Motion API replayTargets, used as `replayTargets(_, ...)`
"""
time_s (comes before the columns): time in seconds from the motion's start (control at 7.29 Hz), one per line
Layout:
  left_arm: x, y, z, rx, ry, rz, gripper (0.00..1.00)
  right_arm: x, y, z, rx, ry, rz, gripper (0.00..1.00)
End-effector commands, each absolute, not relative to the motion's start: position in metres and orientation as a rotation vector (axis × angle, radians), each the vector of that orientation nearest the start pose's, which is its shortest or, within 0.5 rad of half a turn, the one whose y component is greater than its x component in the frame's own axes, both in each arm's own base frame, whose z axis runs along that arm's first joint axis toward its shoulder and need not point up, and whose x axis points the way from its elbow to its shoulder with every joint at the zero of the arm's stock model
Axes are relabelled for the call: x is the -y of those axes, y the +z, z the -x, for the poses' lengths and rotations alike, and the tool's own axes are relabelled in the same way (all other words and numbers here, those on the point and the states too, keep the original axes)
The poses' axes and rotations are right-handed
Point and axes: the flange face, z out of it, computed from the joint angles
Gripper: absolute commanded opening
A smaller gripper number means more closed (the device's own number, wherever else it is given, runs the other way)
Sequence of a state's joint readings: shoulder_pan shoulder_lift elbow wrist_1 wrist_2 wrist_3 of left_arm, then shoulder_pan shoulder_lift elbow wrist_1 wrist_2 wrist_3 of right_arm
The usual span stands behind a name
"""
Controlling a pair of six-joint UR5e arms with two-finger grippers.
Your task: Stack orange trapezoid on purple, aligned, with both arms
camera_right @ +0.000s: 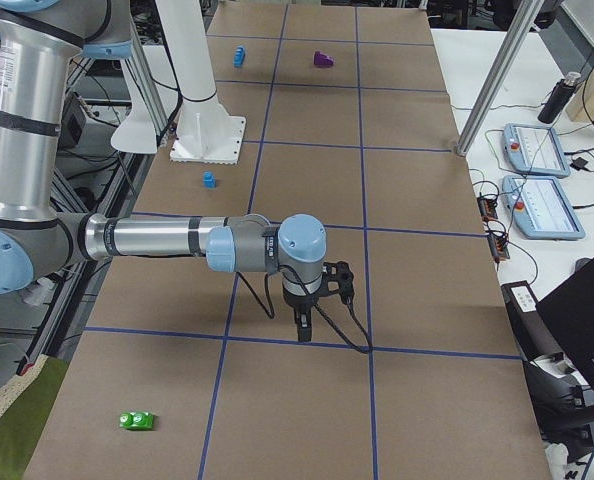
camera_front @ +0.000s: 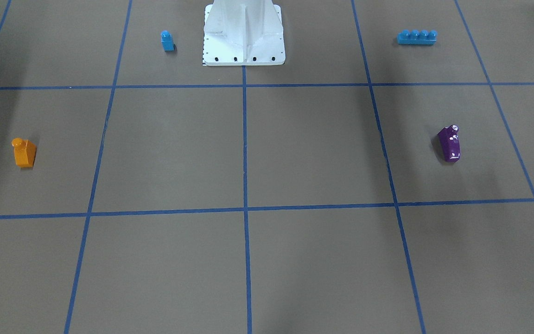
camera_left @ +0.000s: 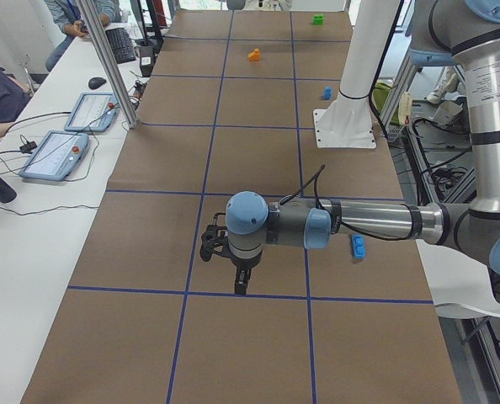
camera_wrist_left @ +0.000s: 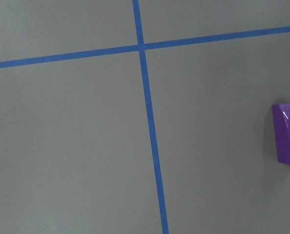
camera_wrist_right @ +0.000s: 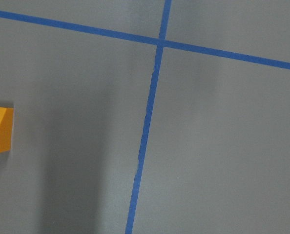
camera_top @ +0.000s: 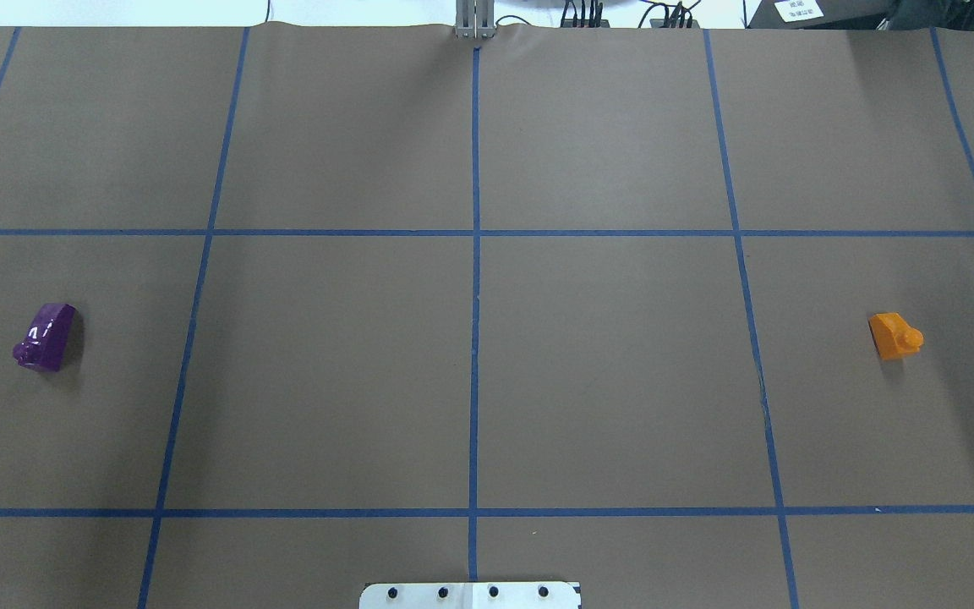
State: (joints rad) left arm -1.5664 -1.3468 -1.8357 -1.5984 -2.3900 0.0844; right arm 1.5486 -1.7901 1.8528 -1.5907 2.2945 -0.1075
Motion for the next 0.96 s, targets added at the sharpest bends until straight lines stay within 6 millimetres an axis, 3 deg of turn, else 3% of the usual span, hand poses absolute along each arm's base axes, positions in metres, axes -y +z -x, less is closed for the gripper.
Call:
replayTargets(0.0, 0.397, 0.624, 0.058, -0.818, 0.111, -0.091, 1.0, 0.404, 0.617, -0.059, 0.72, -0.15, -0.086, 1.0)
replayTargets(0.27, 0.398, 0.621, 0.057, -0.818, 0.109, -0.094, 1.0, 0.405, 0.604, -0.058, 0.719, -0.16, -0.112, 1.0)
replayTargets(0.69, 0.411, 0.566, 0.057, -0.818, 0.161, -0.219, 1.0, 0.419, 0.554, -0.057, 0.728, -0.277, -0.444, 1.0)
replayTargets(0.82, 0.434, 0.542, 0.056, -0.815, 0.198, -0.304, 1.0, 0.422, 0.549, -0.056, 0.738, -0.276, -0.48, 1.0)
